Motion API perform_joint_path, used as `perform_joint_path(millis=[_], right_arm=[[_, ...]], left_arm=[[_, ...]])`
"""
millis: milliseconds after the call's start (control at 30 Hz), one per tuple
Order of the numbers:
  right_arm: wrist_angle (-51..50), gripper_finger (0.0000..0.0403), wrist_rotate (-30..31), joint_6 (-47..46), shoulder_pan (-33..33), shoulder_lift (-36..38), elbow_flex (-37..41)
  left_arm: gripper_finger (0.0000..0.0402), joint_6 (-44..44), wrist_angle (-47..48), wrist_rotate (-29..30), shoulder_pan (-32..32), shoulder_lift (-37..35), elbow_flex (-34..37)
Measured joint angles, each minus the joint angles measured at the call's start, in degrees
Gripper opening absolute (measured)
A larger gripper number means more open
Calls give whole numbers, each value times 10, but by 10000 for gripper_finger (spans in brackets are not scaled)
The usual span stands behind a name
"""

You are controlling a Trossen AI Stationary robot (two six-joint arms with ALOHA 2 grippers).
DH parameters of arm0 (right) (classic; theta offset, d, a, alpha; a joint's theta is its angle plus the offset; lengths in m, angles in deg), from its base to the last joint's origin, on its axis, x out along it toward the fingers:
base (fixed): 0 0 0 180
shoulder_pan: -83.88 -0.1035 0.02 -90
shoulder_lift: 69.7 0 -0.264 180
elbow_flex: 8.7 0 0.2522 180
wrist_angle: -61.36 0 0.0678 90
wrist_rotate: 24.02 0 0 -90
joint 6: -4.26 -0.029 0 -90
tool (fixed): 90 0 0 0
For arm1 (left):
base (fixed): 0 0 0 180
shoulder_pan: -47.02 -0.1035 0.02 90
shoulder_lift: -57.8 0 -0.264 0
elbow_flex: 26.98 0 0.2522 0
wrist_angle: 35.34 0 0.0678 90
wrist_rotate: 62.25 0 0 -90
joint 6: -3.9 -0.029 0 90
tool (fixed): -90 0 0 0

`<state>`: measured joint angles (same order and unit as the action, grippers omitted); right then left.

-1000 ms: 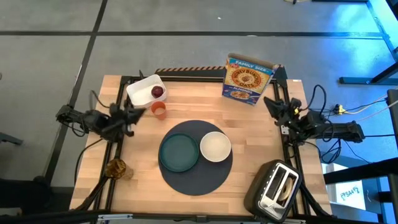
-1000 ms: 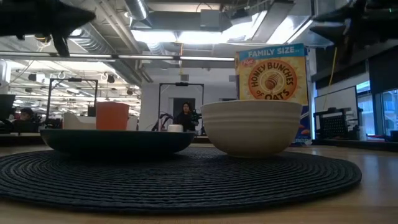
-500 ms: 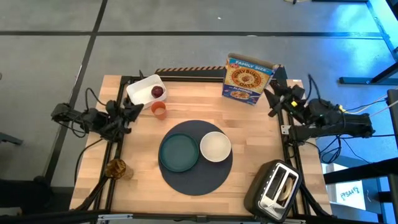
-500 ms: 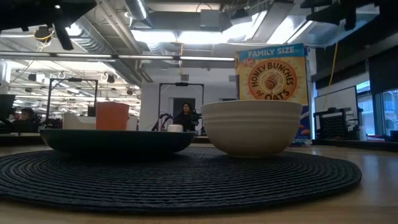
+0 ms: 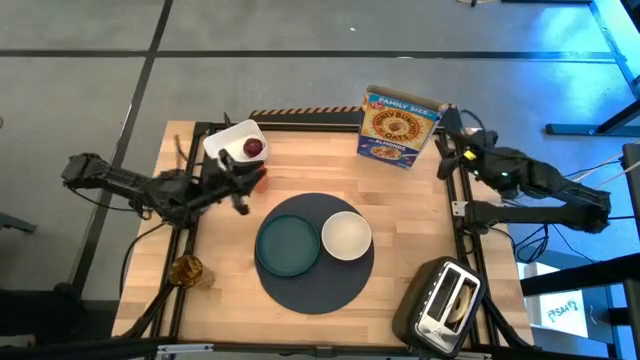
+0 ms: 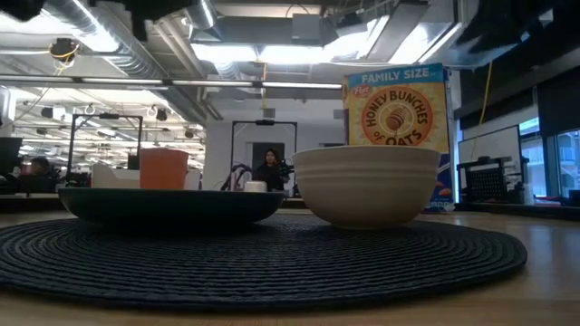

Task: Arrange a breakfast setting
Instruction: Pour the cereal from the cereal box into the gray bowl

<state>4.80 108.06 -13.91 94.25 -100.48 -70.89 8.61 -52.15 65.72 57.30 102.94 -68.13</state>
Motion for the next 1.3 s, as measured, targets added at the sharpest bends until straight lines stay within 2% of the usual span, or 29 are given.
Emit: perform_joint_path(millis=[167,333,467,633,767,900,1100,1233,1300], right_arm=[[-26,286,-61,2,96,-33,4],[-14,351,-89,59,204,-83,4],[49,373,-225,113,316,-132,4],[73,359,-362,147,429,-202,4],[87,325,-441,182,472,-236,4],[116,265,-509,199,487,-245,4],[158,148,-540,202,485,-256,4],[178,42,-586,214,485,-279,4],[184,14,-600,215,485,-292,4]], left_arm=[[166,49,58,-17,-35,85,-65],[175,54,67,-49,-62,135,-98],[175,54,74,-50,-84,147,-111],[176,54,77,-101,-125,145,-113],[176,53,86,-137,-151,143,-113],[176,32,122,-157,-176,144,-113],[177,26,152,-197,-214,144,-113],[177,26,161,-200,-241,146,-113],[177,25,172,-204,-259,146,-113]])
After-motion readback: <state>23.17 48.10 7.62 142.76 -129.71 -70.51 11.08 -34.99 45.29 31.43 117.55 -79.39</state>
